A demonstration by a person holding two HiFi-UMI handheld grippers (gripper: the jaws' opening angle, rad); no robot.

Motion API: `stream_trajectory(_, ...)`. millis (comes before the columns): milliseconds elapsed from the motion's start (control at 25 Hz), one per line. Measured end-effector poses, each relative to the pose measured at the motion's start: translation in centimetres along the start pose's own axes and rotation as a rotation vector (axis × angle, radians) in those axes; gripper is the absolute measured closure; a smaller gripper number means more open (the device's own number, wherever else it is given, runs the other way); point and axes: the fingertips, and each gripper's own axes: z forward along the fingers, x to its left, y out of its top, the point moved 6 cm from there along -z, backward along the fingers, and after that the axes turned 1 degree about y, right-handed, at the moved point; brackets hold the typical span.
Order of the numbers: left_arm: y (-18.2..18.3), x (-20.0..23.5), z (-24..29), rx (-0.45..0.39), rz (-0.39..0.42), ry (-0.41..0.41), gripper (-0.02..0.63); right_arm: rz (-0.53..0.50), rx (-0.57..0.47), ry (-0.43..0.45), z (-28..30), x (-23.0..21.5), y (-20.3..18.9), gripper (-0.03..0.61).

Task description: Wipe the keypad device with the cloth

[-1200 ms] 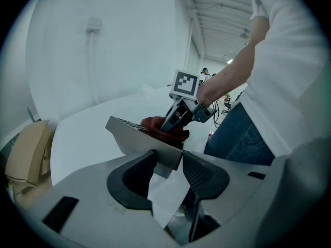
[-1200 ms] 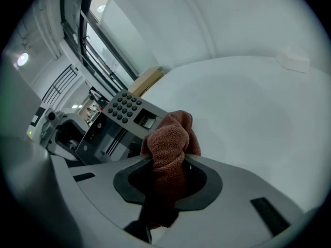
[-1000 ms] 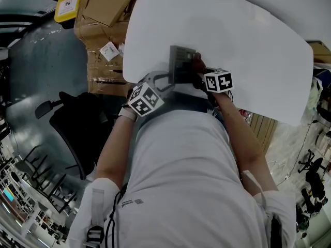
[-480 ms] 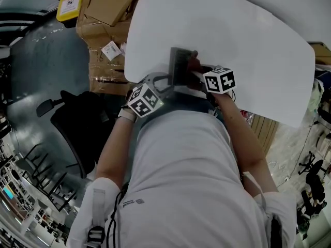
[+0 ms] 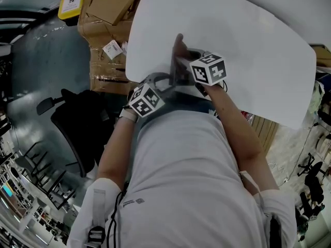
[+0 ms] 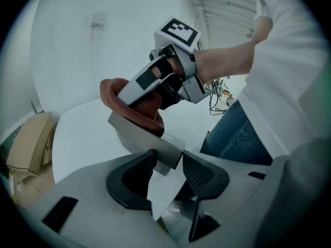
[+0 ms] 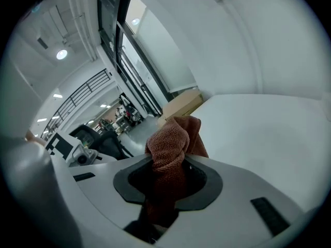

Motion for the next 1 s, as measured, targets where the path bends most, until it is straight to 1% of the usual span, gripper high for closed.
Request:
stream_trajectory(240, -0.4, 0.2, 0.2, -0.002, -0.02, -0.008, 0.439, -0.076, 0.02, -0.032, 0.8, 0.0, -0.1, 0.479)
stream_trajectory(440, -0.3, 0.1, 0.6, 0.014, -0.002, -0.004, 0.439, -0.072, 0.01, -0.043, 0.9, -0.3, -0.4, 0.479)
stream_trajectory(560, -0.1, -0.1, 0.7, 0.004, 0.012, 0.011, 0.439, -0.055, -0.007, -0.045, 0.7, -0.4, -0.5, 0.479)
stream_trajectory(640, -0.1, -0.2, 0.6, -0.006, 0.03, 0.028, 0.436, -0.047, -0.012, -0.044, 0.7, -0.4, -0.5, 0.479)
stream_trajectory(760, 0.1, -0.5, 0.4, -0.002, 0.083, 0.053, 0.434, -0.046, -0.012, -0.042, 0.7, -0.5, -0.6, 0.479)
stream_trajectory(880, 0.3, -0.6, 0.2, 0.007, 0.12, 0.048, 0.434, -0.04, -0.019, -0.044, 0.7, -0.5, -0.6, 0.479)
stream_trajectory(920, 0.4, -0.7, 0.0, -0.006, 0.12, 0.036, 0.432, -0.037, -0.021, -0.044, 0.8, -0.5, -0.7, 0.479)
stream_trajectory(1000, 0.8, -0.9, -0.5, -0.059, 0.087, 0.003, 0.421, -0.035, -0.022, -0.045, 0.8, -0.5, -0.7, 0.479)
